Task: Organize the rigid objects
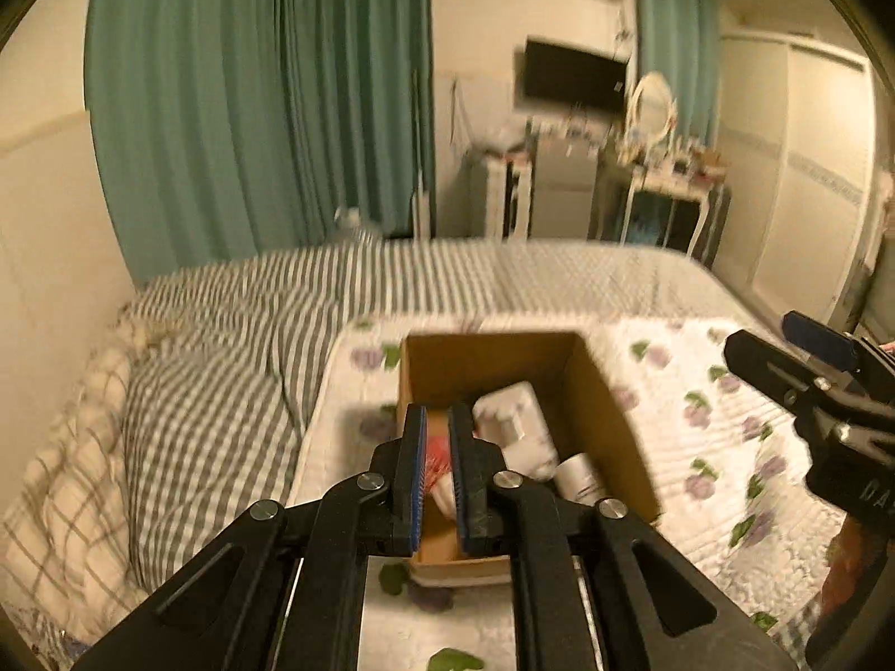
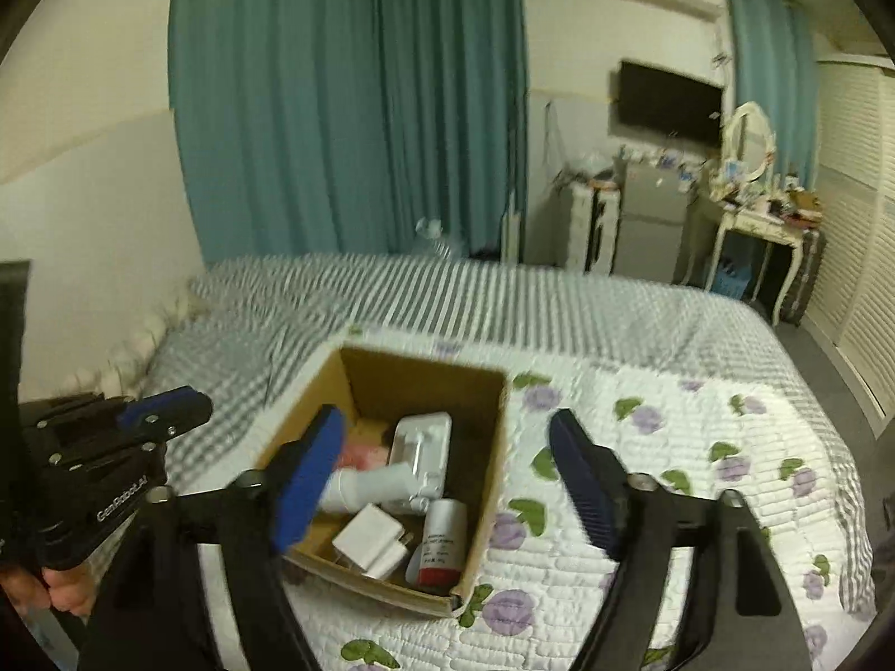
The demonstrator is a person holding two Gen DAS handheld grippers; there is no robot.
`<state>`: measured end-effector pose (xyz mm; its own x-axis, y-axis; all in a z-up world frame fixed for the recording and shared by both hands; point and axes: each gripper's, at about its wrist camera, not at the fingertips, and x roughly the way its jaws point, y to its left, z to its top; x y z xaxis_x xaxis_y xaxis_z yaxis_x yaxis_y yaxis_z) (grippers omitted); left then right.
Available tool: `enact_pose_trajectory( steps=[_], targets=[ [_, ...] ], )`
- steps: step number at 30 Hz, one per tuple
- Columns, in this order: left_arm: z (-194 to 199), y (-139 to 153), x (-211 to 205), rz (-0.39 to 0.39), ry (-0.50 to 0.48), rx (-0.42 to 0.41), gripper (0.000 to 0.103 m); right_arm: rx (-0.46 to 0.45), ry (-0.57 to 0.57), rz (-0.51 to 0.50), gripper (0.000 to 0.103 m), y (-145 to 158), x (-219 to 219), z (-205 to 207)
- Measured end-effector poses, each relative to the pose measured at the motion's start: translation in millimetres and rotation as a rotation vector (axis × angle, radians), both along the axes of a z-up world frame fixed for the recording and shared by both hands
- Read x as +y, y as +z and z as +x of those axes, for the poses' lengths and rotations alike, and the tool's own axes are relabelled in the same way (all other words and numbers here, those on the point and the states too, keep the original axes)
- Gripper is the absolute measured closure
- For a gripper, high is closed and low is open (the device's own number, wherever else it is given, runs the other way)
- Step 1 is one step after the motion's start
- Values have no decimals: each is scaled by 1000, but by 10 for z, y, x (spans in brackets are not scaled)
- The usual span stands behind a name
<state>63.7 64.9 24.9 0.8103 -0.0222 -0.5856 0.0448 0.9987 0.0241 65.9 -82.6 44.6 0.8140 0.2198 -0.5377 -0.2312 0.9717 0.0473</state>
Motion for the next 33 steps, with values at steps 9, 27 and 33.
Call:
enact_pose_trajectory(
  steps=[9,27,33],
  targets=[
    [-420,108,-48,-23,12,-167,31,-194,-98,34,0,325,-307,-638],
    [-826,-26,-365,35,17,-235,22,-212,-201,49,0,-12,-673,-1098],
    [-868,-40,-346,39,33,-234,22,-228,-182,34,0,-4,-608,-1119]
  ],
)
